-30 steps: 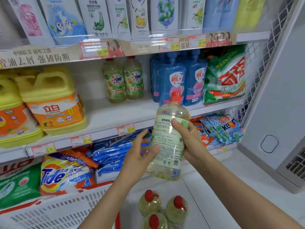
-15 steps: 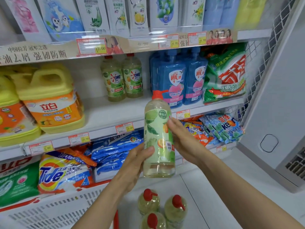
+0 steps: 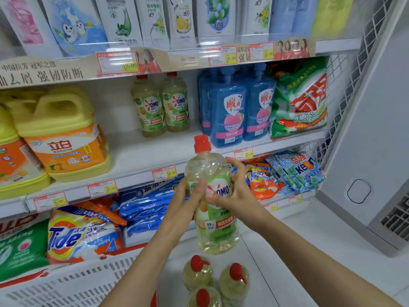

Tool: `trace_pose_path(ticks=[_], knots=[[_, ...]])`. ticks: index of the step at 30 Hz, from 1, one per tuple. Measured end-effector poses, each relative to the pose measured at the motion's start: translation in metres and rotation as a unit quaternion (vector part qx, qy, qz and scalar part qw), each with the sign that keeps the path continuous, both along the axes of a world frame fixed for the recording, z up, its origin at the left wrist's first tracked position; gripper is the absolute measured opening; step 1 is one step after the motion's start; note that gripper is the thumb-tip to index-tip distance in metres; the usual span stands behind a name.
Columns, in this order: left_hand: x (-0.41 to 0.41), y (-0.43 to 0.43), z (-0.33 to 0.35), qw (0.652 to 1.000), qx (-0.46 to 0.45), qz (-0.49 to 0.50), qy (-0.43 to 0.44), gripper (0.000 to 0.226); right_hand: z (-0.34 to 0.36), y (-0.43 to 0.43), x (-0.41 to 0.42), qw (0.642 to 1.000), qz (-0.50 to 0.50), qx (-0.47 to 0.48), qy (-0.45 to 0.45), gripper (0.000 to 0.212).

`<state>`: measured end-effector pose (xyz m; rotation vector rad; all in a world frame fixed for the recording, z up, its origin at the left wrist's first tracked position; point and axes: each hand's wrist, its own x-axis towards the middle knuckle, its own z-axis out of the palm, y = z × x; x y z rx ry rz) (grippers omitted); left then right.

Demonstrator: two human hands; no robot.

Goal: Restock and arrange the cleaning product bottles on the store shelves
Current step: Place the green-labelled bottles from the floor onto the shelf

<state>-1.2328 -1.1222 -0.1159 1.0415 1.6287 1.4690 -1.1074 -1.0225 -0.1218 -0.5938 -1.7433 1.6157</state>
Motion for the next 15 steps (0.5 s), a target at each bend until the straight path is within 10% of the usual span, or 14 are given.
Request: trace_pose_path(ticks=[8,15], knots=[[-0.008,0.003,-0.034,0.999,-0.032,0.023,0.016,0.061,0.0,0.03,0.016,0.986,0.092,-0.077,-0.118,0.051],[0.0,0.017,-0.063,0.993,-0.044,-0.01,0.106,0.072,0.042,0.04,0.029,0.971,0.033,0.07,-0.227,0.033]])
